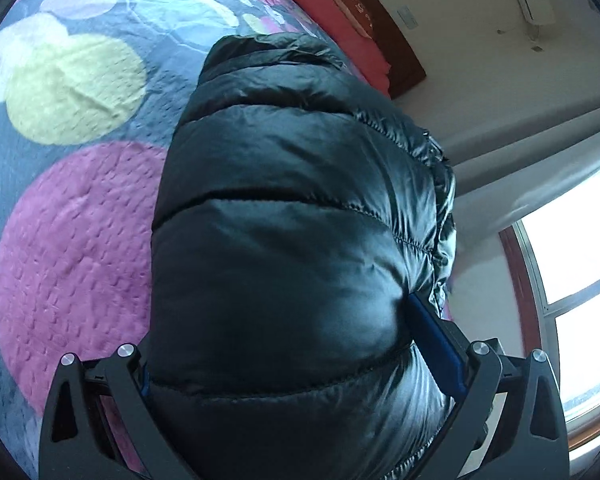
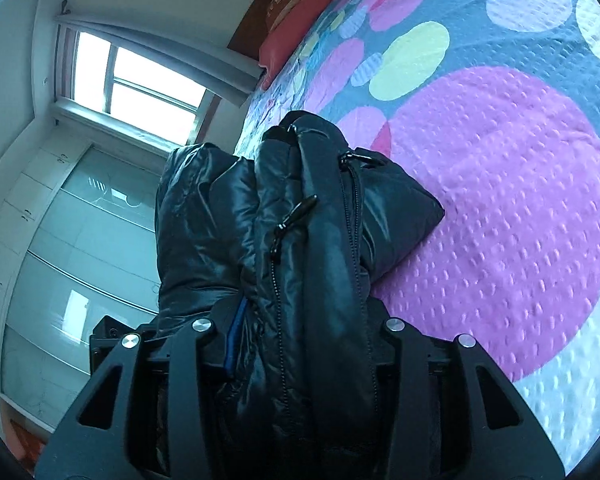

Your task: Fold large clothes

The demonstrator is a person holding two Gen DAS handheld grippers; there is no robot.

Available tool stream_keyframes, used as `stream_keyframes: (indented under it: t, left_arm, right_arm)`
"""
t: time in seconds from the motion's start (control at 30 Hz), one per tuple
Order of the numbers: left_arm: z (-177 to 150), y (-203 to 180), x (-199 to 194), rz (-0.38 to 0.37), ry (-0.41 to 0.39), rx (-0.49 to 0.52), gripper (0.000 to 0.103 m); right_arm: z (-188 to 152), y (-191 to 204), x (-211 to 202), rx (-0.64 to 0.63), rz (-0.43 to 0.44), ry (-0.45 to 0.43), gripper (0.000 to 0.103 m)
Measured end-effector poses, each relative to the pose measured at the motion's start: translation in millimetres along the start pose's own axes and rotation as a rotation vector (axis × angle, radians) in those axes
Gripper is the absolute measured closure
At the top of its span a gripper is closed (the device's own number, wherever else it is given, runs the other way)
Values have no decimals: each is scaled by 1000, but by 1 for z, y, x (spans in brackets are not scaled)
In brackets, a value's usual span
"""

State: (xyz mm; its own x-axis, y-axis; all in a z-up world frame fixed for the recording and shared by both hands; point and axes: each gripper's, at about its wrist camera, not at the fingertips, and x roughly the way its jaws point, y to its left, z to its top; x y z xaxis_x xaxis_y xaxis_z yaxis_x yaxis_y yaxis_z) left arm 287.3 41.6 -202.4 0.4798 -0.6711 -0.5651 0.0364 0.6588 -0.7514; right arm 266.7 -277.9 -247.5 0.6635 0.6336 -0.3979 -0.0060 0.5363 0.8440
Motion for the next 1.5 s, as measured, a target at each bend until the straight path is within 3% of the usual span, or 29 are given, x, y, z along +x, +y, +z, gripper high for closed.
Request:
stream_keyframes:
  t: [0.37, 0.87, 1.27, 1.5]
  left_arm:
    - [5, 12, -3, 2, -8, -8, 4]
    - [9, 7, -7, 35, 6, -8, 4]
    - [2, -13, -25, 139, -26, 28, 4]
    - [3, -1, -33, 70, -25, -70, 4]
  right_arm:
    - [-5, 3, 6, -24, -69, -11, 41]
    - [-5, 10, -3, -9, -139, -19, 28]
    - [-1, 10, -21, -13, -176, -26, 23]
    - [1, 6, -30, -9, -173, -22, 19]
